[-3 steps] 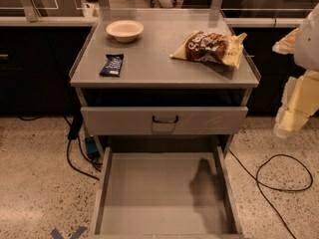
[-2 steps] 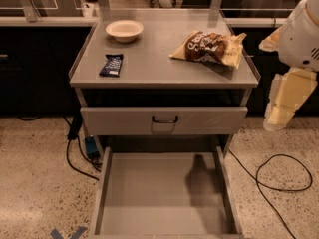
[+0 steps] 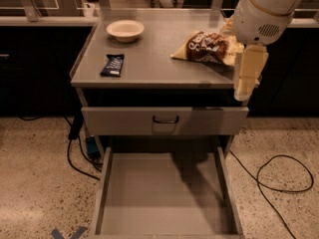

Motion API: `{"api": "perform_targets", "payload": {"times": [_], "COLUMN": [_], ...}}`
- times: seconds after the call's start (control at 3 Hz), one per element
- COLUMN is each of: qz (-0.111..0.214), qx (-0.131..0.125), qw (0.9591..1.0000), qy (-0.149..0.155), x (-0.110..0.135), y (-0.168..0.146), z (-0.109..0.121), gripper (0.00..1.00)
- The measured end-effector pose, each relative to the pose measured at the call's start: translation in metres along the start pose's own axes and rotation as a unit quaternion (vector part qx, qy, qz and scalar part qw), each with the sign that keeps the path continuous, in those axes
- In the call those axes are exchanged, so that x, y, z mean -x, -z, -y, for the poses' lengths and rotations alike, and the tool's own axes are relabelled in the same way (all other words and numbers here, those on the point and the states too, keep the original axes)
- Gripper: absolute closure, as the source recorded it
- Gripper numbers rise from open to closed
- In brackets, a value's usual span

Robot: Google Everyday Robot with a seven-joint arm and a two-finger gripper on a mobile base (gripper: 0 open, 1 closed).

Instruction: Place rxbar blueberry into middle drawer

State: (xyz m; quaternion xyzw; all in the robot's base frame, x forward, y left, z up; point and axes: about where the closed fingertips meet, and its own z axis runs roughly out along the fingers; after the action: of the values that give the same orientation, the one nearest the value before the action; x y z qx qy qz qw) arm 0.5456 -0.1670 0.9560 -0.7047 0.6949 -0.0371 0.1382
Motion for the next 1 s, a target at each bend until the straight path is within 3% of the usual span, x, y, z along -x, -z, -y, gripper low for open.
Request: {"api": "perform_targets", "payload": {"times": [0.33,0.67,1.0], "qz": [0.01,0.034,0.079], "qx": [-0.005,0.009,0.044], "qw": [0.9992,0.9968,0.9883], "qy": [0.038,0.072,0.122], "x": [0.021,0.05,0.094], "y": [-0.004,-0.022,-0.055], "z": [0.04,0.062,0.069], "gripper": [0.0,0.0,0.0]}}
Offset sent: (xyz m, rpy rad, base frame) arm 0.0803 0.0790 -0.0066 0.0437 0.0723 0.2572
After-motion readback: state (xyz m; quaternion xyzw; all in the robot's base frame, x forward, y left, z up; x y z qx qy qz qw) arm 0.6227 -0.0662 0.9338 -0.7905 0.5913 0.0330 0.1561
